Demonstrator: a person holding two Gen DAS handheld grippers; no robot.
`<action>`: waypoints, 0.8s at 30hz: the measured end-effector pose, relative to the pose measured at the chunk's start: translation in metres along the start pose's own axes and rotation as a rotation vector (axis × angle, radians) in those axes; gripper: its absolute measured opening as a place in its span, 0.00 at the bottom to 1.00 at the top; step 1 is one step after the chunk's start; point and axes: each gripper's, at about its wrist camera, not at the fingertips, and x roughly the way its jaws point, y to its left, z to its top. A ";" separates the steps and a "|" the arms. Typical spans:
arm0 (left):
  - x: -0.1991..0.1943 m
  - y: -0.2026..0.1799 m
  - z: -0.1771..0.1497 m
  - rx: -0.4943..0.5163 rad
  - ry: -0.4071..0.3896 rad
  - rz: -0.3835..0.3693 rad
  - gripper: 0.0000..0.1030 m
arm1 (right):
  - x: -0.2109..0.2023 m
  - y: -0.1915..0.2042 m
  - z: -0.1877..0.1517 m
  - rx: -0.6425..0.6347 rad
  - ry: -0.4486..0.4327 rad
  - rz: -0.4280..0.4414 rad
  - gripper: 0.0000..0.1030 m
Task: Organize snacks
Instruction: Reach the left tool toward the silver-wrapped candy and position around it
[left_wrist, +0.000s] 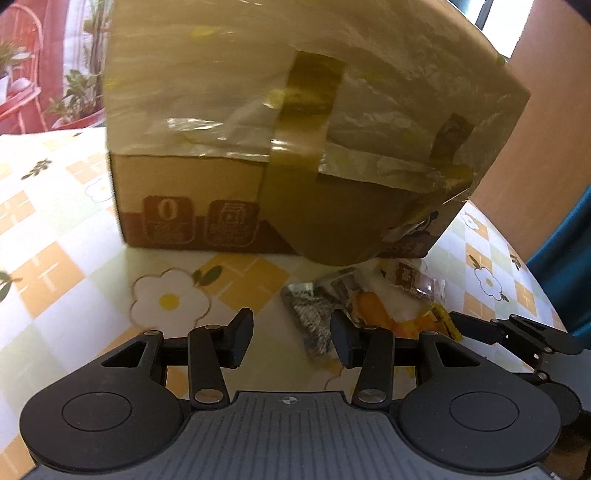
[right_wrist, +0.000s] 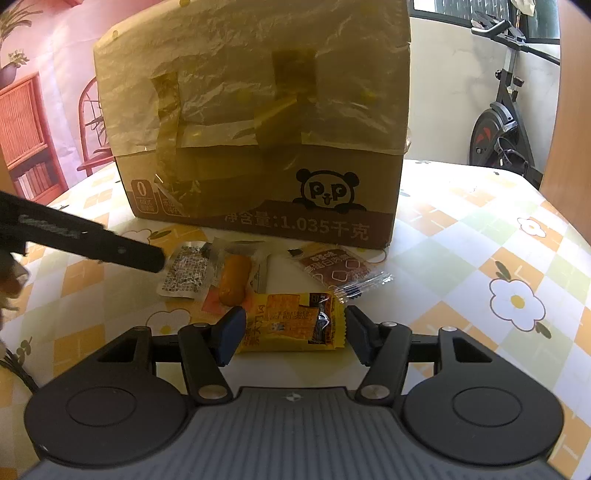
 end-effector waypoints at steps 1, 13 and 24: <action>0.003 -0.002 0.001 0.005 0.002 -0.007 0.47 | 0.000 -0.001 0.000 0.002 0.000 0.001 0.60; 0.019 -0.009 0.000 -0.021 0.011 -0.023 0.46 | 0.000 -0.002 0.000 0.012 -0.003 0.012 0.60; 0.033 -0.023 0.002 0.030 -0.006 -0.008 0.43 | 0.000 -0.003 0.001 0.017 -0.003 0.016 0.60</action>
